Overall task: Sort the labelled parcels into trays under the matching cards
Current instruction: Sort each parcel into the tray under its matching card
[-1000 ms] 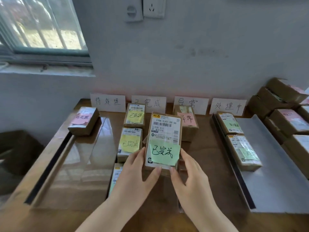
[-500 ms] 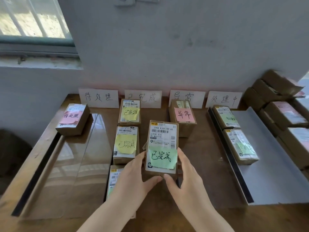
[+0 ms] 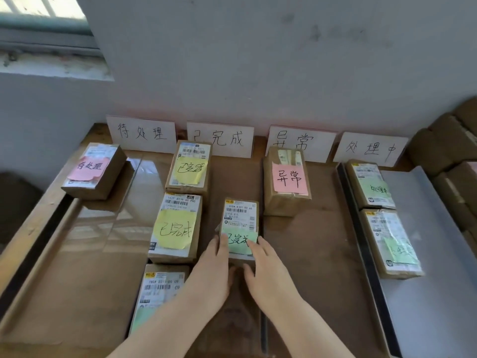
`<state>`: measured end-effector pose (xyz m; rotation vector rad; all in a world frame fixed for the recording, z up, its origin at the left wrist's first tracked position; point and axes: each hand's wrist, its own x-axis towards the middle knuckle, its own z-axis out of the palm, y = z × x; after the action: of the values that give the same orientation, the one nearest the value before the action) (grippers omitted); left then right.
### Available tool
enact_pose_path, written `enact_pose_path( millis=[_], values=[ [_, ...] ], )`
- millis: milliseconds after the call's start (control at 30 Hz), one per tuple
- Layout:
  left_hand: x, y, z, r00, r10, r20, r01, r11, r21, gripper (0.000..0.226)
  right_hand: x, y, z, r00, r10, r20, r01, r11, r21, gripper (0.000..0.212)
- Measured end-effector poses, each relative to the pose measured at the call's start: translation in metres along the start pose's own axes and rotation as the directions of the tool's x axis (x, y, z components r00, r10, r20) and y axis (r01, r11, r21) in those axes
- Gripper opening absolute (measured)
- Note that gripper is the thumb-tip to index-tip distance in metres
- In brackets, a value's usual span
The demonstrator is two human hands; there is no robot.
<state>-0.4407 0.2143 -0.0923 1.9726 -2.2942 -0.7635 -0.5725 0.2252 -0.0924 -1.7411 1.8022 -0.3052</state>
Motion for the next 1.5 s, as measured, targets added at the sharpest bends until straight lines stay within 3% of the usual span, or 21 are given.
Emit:
enact_pose_path(
  millis=[100, 167, 233, 333, 400, 533, 633, 767, 1067, 1500],
  values=[
    [-0.012, -0.002, 0.005, 0.996, 0.09, -0.019, -0.088, 0.991, 0.096, 0.067, -0.009, 0.004, 0.001, 0.991, -0.108, -0.08, 0.094, 0.982, -0.163, 0.053],
    [-0.021, -0.006, 0.01, 0.979, 0.186, -0.085, -0.177, 0.978, 0.109, 0.05, -0.016, 0.01, 0.007, 0.965, -0.224, -0.133, 0.192, 0.958, -0.214, 0.043],
    [-0.024, -0.012, 0.018, 0.961, 0.261, -0.087, -0.246, 0.957, 0.151, 0.041, -0.019, 0.014, 0.014, 0.957, -0.285, -0.06, 0.26, 0.93, -0.26, 0.039],
    [-0.018, -0.014, 0.024, 0.969, 0.249, 0.005, -0.244, 0.943, 0.225, 0.06, -0.017, 0.017, 0.023, 0.957, -0.281, 0.078, 0.29, 0.885, -0.364, 0.05],
    [-0.01, -0.01, 0.021, 0.98, 0.201, 0.012, -0.198, 0.951, 0.236, 0.07, -0.009, 0.017, 0.023, 0.96, -0.271, 0.076, 0.278, 0.866, -0.417, 0.047],
    [0.014, 0.006, 0.001, 0.982, 0.189, 0.021, -0.189, 0.959, 0.209, 0.059, 0.018, 0.013, 0.02, 0.973, -0.212, 0.092, 0.23, 0.86, -0.456, 0.065],
    [0.036, 0.008, -0.004, 0.989, 0.147, 0.015, -0.146, 0.961, 0.233, 0.055, 0.04, 0.004, 0.01, 0.981, -0.18, 0.073, 0.193, 0.881, -0.432, 0.071],
    [0.062, 0.007, -0.003, 0.992, 0.124, 0.024, -0.126, 0.964, 0.235, 0.056, 0.064, -0.008, -0.012, 0.961, -0.183, 0.21, 0.257, 0.872, -0.416, 0.06],
    [0.098, 0.014, -0.011, 0.988, 0.147, 0.04, -0.152, 0.971, 0.184, 0.057, 0.095, -0.004, -0.018, 0.976, -0.106, 0.191, 0.182, 0.878, -0.443, 0.056],
    [0.029, 0.012, -0.062, 0.976, 0.203, -0.077, -0.181, 0.956, 0.231, 0.062, 0.036, -0.038, -0.045, 0.976, -0.215, 0.031, 0.213, 0.912, -0.351, 0.058]
  ],
)
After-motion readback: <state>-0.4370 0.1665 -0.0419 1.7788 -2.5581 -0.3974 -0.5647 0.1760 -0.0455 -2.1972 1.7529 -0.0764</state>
